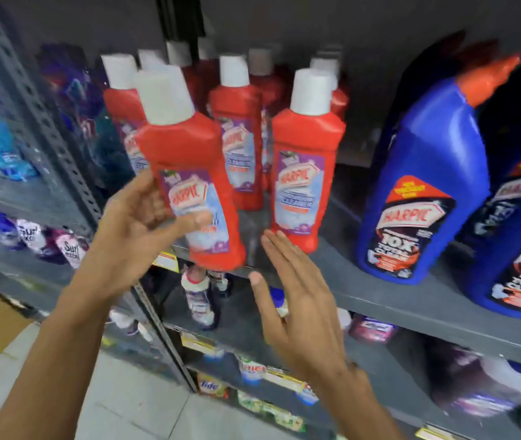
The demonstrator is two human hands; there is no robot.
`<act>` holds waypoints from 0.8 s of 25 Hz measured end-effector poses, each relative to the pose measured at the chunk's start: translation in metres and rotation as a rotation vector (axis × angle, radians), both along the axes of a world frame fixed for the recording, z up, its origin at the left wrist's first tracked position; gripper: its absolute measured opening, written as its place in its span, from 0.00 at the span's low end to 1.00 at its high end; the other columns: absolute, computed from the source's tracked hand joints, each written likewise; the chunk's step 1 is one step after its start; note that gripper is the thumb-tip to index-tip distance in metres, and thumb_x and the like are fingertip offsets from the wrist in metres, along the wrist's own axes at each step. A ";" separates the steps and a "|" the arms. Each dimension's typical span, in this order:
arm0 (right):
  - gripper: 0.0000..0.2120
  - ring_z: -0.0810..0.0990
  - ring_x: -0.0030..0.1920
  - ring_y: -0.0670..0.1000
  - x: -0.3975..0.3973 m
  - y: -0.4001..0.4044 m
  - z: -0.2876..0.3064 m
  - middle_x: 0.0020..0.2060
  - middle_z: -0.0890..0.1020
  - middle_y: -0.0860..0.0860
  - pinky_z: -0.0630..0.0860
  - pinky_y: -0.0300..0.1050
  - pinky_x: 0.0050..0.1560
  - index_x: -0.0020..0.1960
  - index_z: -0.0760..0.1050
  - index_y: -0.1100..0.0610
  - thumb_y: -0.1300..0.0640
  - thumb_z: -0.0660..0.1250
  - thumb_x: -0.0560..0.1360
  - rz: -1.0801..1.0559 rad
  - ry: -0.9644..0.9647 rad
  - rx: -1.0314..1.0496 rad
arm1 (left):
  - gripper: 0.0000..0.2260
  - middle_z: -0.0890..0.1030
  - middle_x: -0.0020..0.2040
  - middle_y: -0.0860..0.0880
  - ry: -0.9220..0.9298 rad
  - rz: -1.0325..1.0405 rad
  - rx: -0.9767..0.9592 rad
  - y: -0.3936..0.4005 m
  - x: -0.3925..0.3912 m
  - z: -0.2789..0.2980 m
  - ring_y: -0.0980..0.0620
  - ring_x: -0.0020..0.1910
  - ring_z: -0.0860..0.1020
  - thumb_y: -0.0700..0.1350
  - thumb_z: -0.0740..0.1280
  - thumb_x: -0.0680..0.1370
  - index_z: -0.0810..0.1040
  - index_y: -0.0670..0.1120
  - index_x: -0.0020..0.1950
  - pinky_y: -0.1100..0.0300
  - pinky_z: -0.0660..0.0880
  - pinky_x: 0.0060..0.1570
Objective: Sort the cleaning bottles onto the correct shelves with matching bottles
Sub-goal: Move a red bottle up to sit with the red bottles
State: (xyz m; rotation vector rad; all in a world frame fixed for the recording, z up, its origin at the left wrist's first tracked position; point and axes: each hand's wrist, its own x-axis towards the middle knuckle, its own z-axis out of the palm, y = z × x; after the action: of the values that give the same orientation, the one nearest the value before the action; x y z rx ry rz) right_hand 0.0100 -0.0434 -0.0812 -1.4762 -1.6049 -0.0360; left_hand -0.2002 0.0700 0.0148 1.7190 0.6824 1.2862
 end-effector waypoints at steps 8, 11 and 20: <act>0.22 0.80 0.76 0.54 -0.054 0.052 -0.001 0.75 0.81 0.54 0.75 0.50 0.77 0.78 0.74 0.57 0.55 0.66 0.86 -0.325 -0.200 -0.155 | 0.27 0.88 0.62 0.61 0.176 -0.175 0.028 0.098 -0.005 0.006 0.61 0.62 0.86 0.49 0.82 0.71 0.79 0.58 0.68 0.64 0.81 0.59; 0.21 0.77 0.78 0.52 -0.065 0.056 -0.002 0.76 0.79 0.53 0.71 0.49 0.81 0.78 0.75 0.57 0.51 0.62 0.87 -0.376 -0.241 -0.210 | 0.28 0.88 0.65 0.58 0.174 -0.240 0.031 0.116 -0.001 0.001 0.58 0.64 0.85 0.47 0.82 0.72 0.78 0.56 0.70 0.59 0.81 0.62; 0.21 0.78 0.77 0.51 -0.077 0.065 -0.015 0.74 0.81 0.52 0.68 0.47 0.83 0.74 0.79 0.57 0.51 0.61 0.86 -0.510 -0.308 -0.135 | 0.29 0.88 0.63 0.59 0.097 -0.315 0.032 0.128 0.002 -0.012 0.58 0.63 0.86 0.45 0.82 0.73 0.76 0.56 0.71 0.64 0.82 0.57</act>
State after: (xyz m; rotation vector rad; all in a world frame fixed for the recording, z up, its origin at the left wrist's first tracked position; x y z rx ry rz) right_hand -0.0673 0.0212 -0.0957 -2.0321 -1.4417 -0.4725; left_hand -0.1985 0.1980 0.0030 1.8391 0.4251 1.0050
